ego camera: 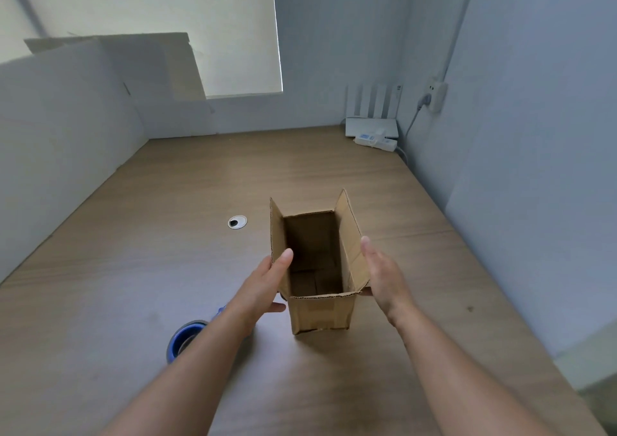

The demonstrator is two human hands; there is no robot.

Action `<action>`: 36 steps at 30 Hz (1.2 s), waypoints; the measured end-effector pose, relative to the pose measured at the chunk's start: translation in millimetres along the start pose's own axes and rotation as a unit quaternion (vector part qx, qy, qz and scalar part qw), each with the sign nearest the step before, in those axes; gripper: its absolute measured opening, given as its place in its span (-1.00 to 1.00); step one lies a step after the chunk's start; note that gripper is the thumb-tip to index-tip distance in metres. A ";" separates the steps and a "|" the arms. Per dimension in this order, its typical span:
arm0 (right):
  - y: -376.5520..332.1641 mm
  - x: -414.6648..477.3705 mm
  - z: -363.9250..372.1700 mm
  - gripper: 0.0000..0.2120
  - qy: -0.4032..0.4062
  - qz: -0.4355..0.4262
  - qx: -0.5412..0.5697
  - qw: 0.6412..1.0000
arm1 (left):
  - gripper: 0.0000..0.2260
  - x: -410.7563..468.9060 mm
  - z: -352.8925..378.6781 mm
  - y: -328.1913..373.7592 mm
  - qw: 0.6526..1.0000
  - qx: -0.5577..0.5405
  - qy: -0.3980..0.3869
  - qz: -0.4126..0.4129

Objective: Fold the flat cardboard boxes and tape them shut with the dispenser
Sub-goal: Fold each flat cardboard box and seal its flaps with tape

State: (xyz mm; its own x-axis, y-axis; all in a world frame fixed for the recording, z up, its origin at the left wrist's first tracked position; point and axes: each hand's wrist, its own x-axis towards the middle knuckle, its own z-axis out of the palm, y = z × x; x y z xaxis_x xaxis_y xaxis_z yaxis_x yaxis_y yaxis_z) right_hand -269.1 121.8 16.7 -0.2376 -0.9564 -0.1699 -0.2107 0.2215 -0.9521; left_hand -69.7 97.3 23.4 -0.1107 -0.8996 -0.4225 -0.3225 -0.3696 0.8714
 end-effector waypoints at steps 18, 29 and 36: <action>-1.4 -50.1 9.9 -0.58 0.093 -0.050 -0.210 0.972 | -0.58 -29.9 13.5 -3.9 0.997 0.028 -0.007 0.065; -16.6 -67.4 -19.1 -0.50 0.050 -0.169 -0.129 0.976 | -0.58 -87.1 31.2 6.8 0.992 -0.027 0.103 0.068; -20.9 -81.6 -43.6 -0.54 0.003 -0.241 -0.118 0.963 | -0.60 -145.7 75.1 5.8 0.970 -0.095 0.220 0.049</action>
State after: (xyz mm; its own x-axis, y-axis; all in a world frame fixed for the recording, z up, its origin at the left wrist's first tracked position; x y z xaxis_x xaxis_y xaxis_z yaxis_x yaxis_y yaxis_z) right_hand -286.7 203.5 61.6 -0.0631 -0.9578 0.2803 -0.5083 -0.2109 -0.8350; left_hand -126.0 243.7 71.3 0.2941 -0.9289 -0.2250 -0.1466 -0.2765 0.9498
